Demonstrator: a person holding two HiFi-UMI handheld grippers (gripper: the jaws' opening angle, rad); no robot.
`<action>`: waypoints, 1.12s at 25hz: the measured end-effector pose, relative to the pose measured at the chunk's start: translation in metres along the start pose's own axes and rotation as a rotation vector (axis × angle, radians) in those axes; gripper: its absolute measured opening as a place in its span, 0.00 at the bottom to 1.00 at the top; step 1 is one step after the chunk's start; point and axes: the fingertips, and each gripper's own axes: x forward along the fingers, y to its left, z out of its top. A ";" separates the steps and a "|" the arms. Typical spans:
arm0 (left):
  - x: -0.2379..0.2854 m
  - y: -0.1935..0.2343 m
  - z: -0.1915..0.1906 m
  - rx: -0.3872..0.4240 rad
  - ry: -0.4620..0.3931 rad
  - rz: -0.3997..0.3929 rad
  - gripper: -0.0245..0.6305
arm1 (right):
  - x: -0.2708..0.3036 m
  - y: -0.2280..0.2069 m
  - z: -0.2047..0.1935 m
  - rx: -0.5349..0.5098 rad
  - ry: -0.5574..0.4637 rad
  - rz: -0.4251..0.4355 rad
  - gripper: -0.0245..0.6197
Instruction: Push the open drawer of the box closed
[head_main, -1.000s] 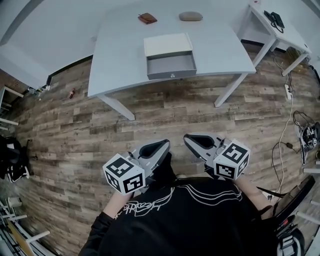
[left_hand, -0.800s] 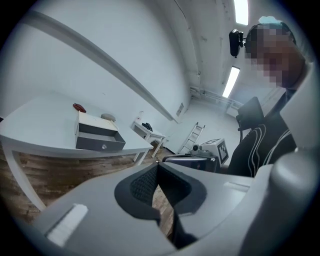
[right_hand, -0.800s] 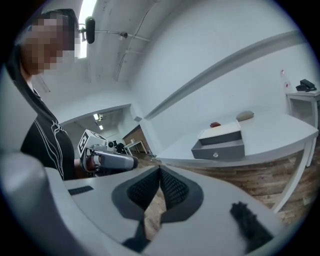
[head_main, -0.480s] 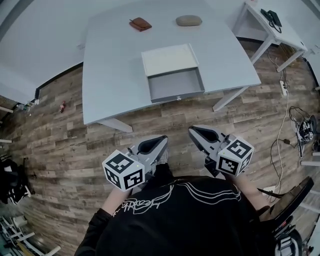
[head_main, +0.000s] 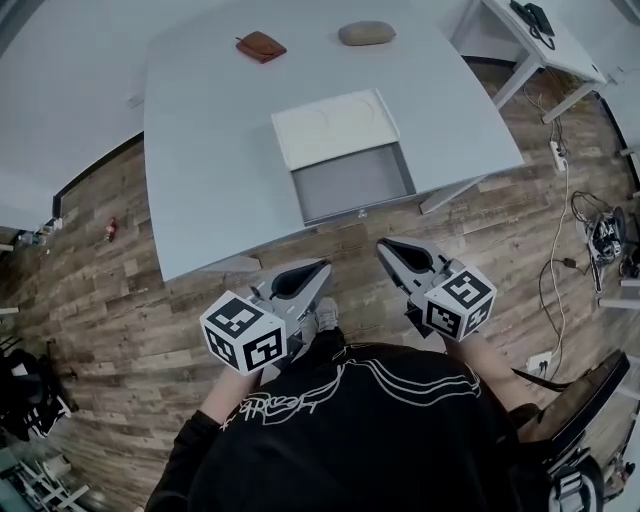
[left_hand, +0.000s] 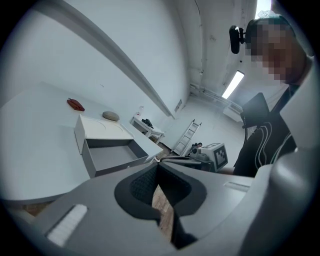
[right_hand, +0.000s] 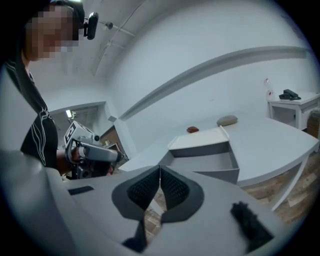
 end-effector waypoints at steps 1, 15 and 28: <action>0.000 0.003 0.000 -0.001 0.005 0.000 0.05 | 0.004 -0.006 -0.003 -0.003 0.004 -0.019 0.05; -0.006 0.055 -0.013 -0.028 0.105 0.026 0.05 | 0.052 -0.062 -0.058 -0.057 0.145 -0.254 0.05; -0.013 0.085 -0.011 0.001 0.148 0.031 0.05 | 0.079 -0.075 -0.066 -0.054 0.165 -0.315 0.14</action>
